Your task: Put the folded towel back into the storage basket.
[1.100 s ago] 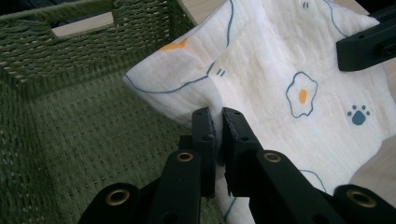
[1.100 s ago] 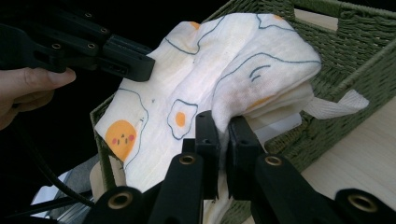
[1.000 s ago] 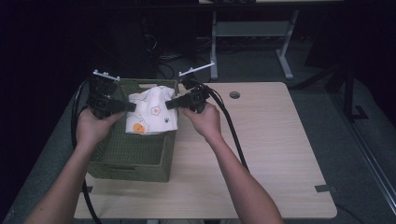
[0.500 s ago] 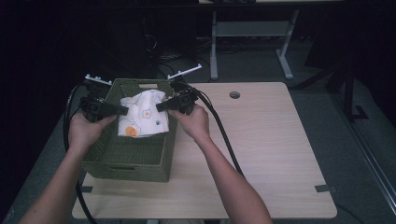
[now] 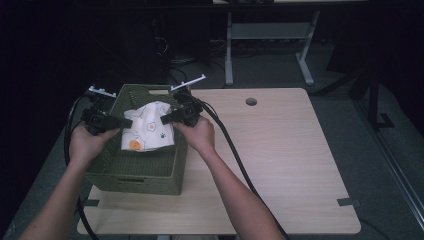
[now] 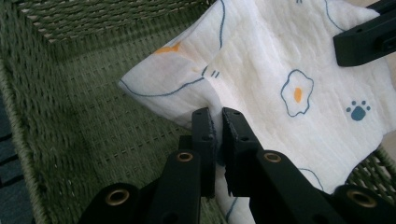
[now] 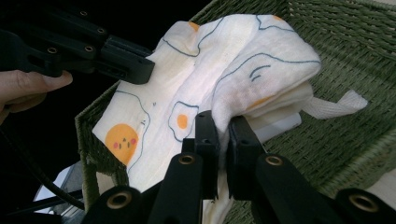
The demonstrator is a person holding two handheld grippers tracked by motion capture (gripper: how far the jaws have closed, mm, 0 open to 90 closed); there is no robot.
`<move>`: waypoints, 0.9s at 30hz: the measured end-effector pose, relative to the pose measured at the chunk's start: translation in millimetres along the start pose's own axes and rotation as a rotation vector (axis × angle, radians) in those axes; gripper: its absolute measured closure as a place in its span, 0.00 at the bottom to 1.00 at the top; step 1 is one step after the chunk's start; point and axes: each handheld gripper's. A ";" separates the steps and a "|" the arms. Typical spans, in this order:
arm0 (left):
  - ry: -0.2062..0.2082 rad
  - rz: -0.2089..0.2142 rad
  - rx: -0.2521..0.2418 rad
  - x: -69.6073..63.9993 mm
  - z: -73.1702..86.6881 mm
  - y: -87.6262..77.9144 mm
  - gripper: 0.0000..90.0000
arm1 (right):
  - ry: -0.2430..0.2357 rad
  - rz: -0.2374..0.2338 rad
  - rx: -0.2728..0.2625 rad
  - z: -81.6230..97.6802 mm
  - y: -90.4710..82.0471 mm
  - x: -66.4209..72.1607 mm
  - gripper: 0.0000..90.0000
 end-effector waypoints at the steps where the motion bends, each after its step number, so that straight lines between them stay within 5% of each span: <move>1: 0.000 -0.006 0.006 2.2 1.8 0.5 0.94 | 0.001 0.000 0.001 0.9 3.7 0.5 0.94; 27: 0.043 -0.061 0.073 11.6 11.7 22.2 0.94 | 0.026 0.004 0.023 14.1 31.8 -2.5 0.93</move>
Point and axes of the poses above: each handheld gripper's, and its own axes: y roughly forward along the jaws, z roughly out of its underside, x roughly to its left, and after that the axes turned 5 degrees about -x, right-handed
